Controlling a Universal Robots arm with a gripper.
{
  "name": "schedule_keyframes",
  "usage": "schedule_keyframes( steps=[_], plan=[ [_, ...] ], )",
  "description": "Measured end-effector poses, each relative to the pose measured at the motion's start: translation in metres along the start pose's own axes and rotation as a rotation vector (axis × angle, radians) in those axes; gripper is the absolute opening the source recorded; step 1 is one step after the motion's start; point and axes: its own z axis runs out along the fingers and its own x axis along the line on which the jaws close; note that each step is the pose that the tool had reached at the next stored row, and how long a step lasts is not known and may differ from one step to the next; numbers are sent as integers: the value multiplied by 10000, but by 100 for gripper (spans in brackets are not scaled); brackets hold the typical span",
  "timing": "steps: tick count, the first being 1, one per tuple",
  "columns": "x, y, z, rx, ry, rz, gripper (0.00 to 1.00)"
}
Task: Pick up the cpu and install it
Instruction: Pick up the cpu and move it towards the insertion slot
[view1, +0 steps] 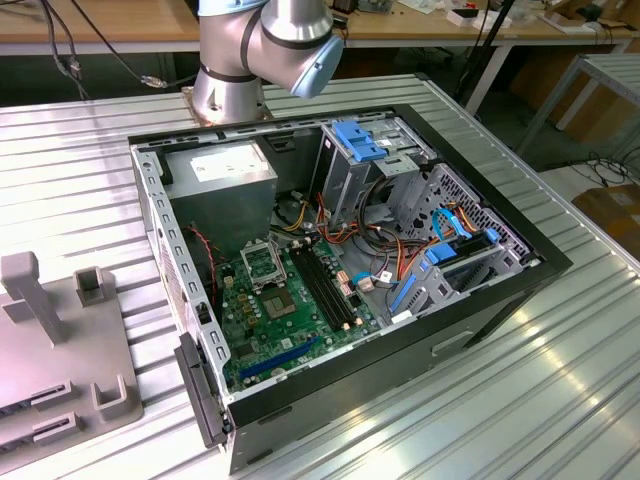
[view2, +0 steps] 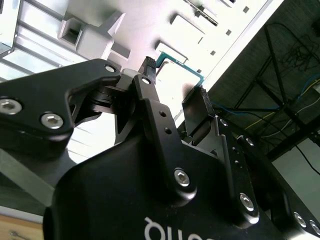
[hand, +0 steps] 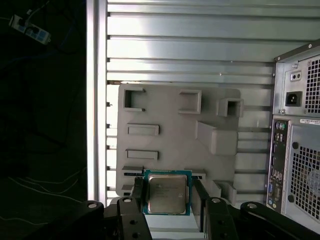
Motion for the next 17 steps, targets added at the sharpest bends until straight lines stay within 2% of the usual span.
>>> schedule_keyframes(
  steps=[5, 17],
  plan=[
    [-33, -1, 5, 2, -3, -1, 47],
    [-158, -3, 14, 1, -2, 0, 47]
  ],
)
